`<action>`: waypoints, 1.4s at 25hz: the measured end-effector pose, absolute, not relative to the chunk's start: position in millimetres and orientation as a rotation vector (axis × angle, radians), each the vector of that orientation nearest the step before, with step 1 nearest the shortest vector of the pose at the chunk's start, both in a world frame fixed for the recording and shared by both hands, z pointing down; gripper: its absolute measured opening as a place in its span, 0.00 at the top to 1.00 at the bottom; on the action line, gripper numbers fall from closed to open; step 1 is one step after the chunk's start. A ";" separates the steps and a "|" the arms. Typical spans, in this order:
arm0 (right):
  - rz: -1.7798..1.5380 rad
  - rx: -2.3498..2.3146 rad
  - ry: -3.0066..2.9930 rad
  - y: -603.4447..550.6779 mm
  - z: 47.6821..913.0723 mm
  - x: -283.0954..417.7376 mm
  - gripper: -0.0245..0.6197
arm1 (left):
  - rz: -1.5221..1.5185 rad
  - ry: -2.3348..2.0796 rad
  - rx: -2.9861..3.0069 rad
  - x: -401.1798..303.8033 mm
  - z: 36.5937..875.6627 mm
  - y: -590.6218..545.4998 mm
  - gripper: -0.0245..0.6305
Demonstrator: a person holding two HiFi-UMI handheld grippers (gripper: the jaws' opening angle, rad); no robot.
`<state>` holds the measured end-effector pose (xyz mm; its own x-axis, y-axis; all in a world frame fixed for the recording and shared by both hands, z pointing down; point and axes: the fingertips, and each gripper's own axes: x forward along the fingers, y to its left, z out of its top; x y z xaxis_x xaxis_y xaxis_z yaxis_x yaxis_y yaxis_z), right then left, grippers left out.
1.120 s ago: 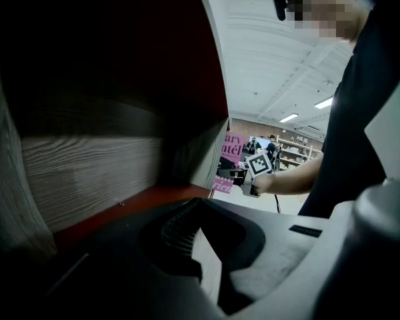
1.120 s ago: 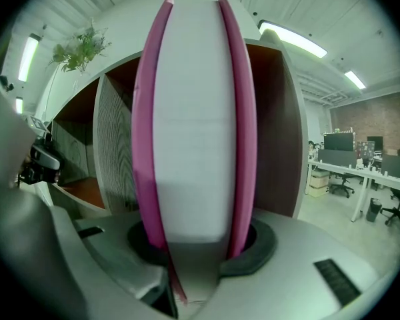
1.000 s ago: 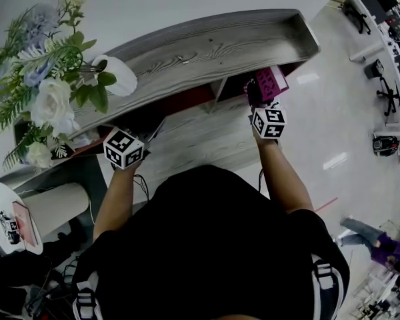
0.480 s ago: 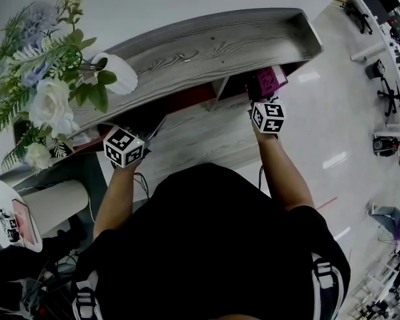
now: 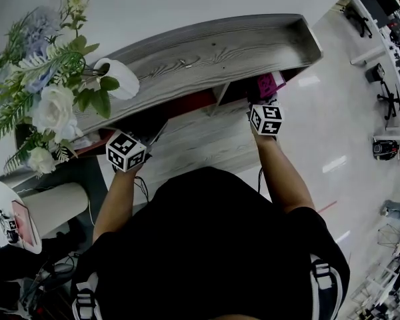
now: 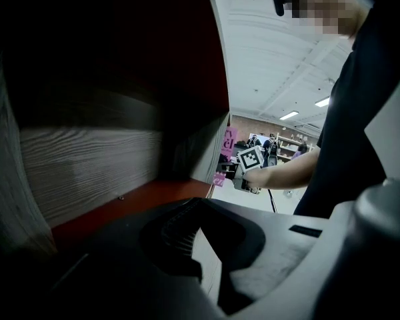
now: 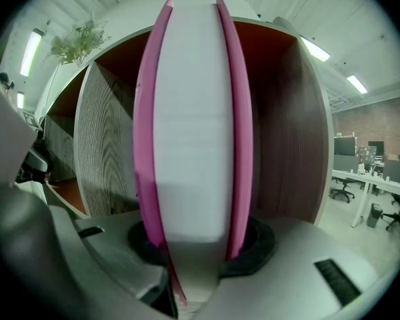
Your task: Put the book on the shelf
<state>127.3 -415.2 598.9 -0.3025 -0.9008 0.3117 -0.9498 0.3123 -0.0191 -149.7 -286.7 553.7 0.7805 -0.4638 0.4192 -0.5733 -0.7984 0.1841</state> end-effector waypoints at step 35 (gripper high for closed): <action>0.432 1.598 -2.224 -388.0 655.1 142.1 0.59 | 0.508 -0.767 2.698 -137.5 548.2 -281.3 0.94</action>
